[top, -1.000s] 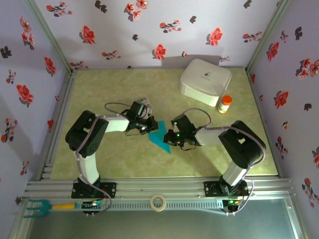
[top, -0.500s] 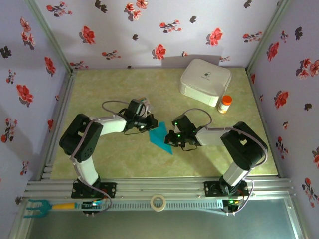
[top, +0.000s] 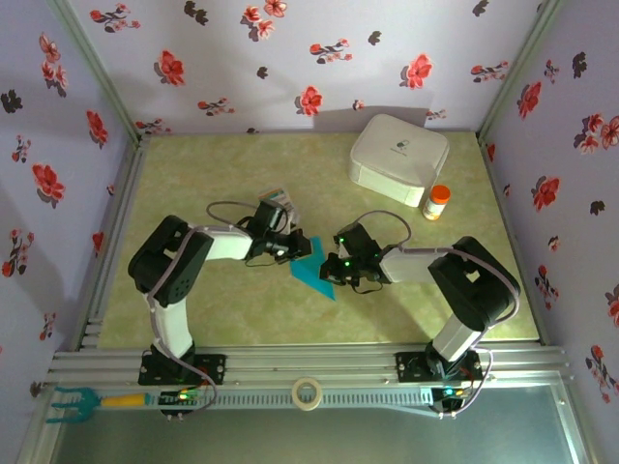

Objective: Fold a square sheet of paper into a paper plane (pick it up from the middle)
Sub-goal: Fourth fold the wing at the center of the table.

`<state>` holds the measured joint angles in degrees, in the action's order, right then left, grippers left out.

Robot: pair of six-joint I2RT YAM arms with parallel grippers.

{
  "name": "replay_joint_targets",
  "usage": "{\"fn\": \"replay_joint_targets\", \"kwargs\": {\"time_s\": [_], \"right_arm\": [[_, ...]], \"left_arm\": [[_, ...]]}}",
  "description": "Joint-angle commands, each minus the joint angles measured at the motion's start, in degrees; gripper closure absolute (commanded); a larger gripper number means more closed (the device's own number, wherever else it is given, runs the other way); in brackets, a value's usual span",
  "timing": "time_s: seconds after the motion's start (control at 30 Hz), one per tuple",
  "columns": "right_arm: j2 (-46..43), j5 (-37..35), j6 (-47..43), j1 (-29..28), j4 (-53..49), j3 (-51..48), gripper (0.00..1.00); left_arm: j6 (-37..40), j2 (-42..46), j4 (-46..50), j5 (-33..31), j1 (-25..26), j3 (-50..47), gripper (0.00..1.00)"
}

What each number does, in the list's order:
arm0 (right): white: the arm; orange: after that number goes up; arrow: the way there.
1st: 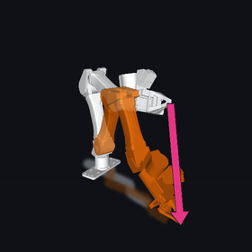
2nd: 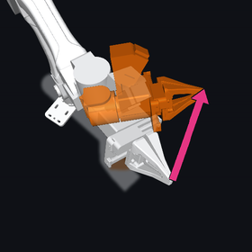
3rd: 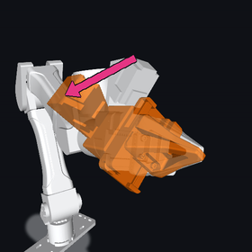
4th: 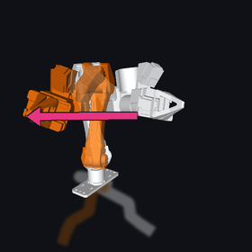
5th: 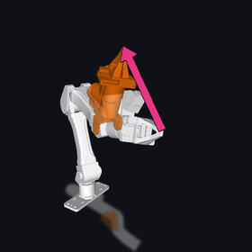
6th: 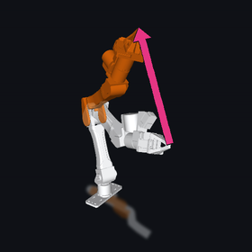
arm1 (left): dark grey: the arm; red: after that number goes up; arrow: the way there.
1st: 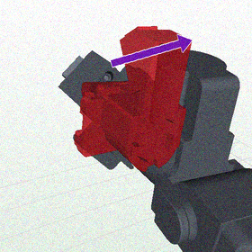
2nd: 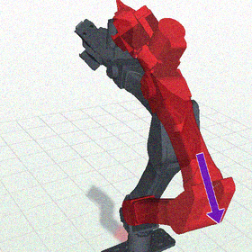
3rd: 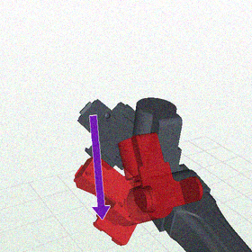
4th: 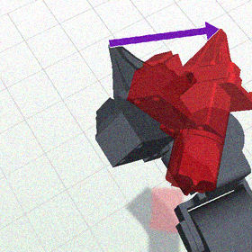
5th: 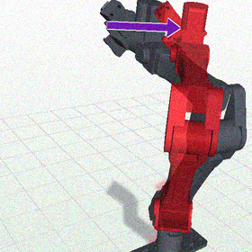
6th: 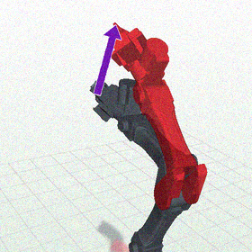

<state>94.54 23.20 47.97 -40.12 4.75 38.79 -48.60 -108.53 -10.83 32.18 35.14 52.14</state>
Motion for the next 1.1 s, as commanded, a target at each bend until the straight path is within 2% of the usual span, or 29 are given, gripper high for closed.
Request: {"fn": "replay_joint_targets", "kwargs": {"time_s": [0.0, 0.2, 0.53, 1.07], "right_arm": [[0.64, -3.37, -1.47, 0.22, -7.29, -1.59, 1.0], [0.39, -3.59, -1.38, 0.22, -7.24, -1.96, 1.0], [0.31, -3.45, -1.38, 0.22, -6.95, -2.29, 1.0], [0.03, -3.18, -1.5, 0.22, -6.82, -2.4, 1.0]], "left_arm": [[2.5, -2.14, -0.89, -0.1, -1.47, -1.26, 0.98], [6.32, -5.02, 0.85, 0.13, -5.06, 0.23, 0.99], [8.19, -5.0, 3.39, 1.21, -9.88, 2.2, 0.98], [10.28, -3.56, 10.62, -0.28, -12.11, 7.48, 0.98]]}}
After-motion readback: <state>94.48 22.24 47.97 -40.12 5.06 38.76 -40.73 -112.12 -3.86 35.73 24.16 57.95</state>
